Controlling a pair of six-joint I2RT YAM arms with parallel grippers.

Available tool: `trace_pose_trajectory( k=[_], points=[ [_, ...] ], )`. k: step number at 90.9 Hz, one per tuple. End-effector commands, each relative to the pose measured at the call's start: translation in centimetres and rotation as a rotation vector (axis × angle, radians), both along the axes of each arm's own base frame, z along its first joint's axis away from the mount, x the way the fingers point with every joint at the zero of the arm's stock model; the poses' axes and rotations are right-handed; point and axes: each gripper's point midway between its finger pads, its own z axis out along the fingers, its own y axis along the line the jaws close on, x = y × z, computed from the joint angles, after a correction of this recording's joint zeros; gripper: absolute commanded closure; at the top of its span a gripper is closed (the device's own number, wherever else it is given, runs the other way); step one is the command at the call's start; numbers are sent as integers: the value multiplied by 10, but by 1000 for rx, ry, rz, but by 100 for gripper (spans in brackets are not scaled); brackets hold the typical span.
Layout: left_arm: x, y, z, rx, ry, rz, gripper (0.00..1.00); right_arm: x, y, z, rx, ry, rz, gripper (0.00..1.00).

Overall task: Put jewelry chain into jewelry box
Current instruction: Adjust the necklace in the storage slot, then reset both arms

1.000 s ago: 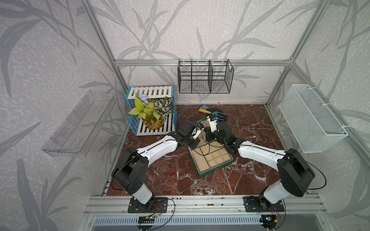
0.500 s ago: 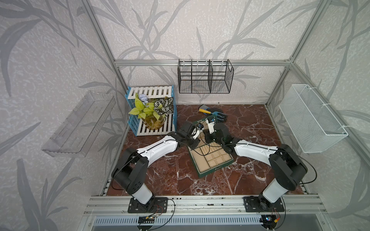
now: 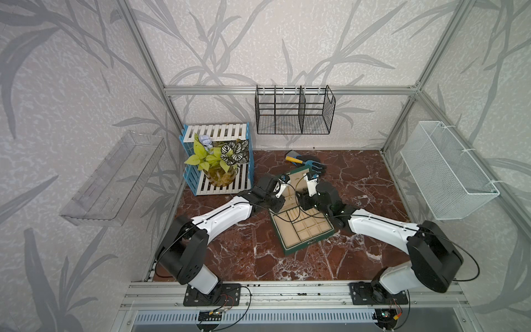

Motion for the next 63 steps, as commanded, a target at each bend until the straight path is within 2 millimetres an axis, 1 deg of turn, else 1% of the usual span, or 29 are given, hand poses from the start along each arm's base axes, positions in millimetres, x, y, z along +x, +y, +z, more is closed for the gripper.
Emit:
trace_pose_trajectory(
  k=[1,10,17,22,26,32,38,43,47,55,59,63],
  points=[
    [3,2,30,-59,-77,11,68,-12,-17,8,17,-4,-33,53],
    [-6,-4,48,-106,-102,-39,62,-27,-30,13,26,-10,-40,49],
    [-18,-11,63,-154,-118,-100,56,-40,-37,18,37,-19,-28,43],
    [-26,-12,73,-193,-130,-120,51,-50,-42,21,45,-28,-11,37],
    [-32,-11,80,-228,-146,-117,46,-57,-47,23,48,-34,-1,34],
    [-39,-3,86,-266,-174,-81,38,-67,-56,24,47,-40,2,27],
    [-40,15,91,-295,-216,22,30,-72,-71,23,39,-40,-23,21],
    [-37,39,86,-304,-235,165,25,-73,-88,18,28,-30,-65,16],
    [-36,61,80,-311,-255,286,18,-74,-103,14,19,-20,-105,12],
    [-37,102,69,-317,-312,485,12,-70,-145,10,21,-5,-235,5],
    [-38,122,62,-309,-329,583,9,-66,-169,8,32,-1,-313,2],
    [-39,143,55,-294,-349,680,7,-63,-191,6,48,11,-381,1]
  ],
)
